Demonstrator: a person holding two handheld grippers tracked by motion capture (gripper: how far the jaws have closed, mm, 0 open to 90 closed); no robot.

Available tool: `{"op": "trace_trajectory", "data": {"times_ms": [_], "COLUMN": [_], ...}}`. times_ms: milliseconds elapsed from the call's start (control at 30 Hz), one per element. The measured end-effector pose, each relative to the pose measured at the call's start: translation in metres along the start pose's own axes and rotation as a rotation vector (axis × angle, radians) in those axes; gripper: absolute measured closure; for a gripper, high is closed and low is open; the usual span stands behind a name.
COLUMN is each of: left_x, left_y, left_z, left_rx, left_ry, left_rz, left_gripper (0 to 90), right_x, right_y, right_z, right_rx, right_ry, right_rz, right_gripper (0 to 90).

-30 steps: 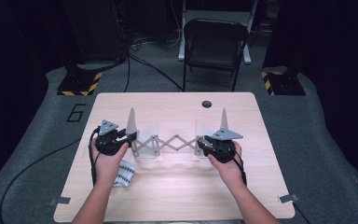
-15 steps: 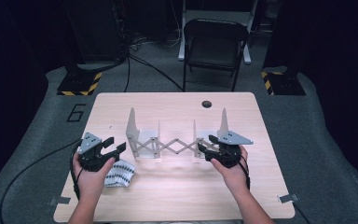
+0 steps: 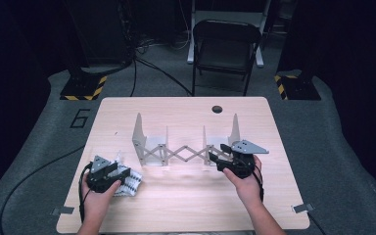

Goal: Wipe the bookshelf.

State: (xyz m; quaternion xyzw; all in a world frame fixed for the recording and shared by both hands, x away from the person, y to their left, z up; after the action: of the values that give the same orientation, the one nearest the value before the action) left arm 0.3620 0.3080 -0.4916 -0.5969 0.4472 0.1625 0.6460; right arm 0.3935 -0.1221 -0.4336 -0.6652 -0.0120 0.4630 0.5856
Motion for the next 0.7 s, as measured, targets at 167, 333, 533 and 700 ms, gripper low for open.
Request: {"op": "trace_trajectory", "data": {"times_ms": [167, 333, 533, 700], "left_x": [0.013, 0.026, 0.032, 0.033], "left_y": [0.008, 0.010, 0.014, 0.014], "left_z": [0.002, 0.005, 0.010, 0.009], "left_rx": [0.031, 0.076, -0.007, -0.012], "left_ry": [-0.009, -0.042, 0.005, 0.005], "left_rz": [0.033, 0.043, 0.077, 0.088], "left_gripper": [38.6, 37.2, 35.8, 33.4], "right_x": [-0.001, -0.003, -0.003, -0.002], "right_y": [0.003, 0.004, 0.005, 0.006], "right_z": [-0.005, -0.007, -0.009, -0.010], "right_rx": [0.027, 0.040, 0.036, 0.051], "right_ry": [-0.007, -0.011, -0.014, -0.018], "right_rz": [-0.003, -0.011, -0.021, -0.017], "right_gripper": [41.0, 41.1, 41.1, 41.1]}}
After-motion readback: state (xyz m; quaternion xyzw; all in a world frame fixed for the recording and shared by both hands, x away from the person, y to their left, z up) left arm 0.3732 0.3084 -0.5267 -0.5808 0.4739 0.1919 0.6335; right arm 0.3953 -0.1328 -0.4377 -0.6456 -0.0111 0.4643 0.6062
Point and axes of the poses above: each handheld gripper's, and its own axes: x roughly forward along the jaws, y roughly out of its underside, z roughly to its left, the point moved 1 cm from there along x, roughly forward along the jaws, and after that the axes turned 15 degrees about z, right-handed, at the moved point
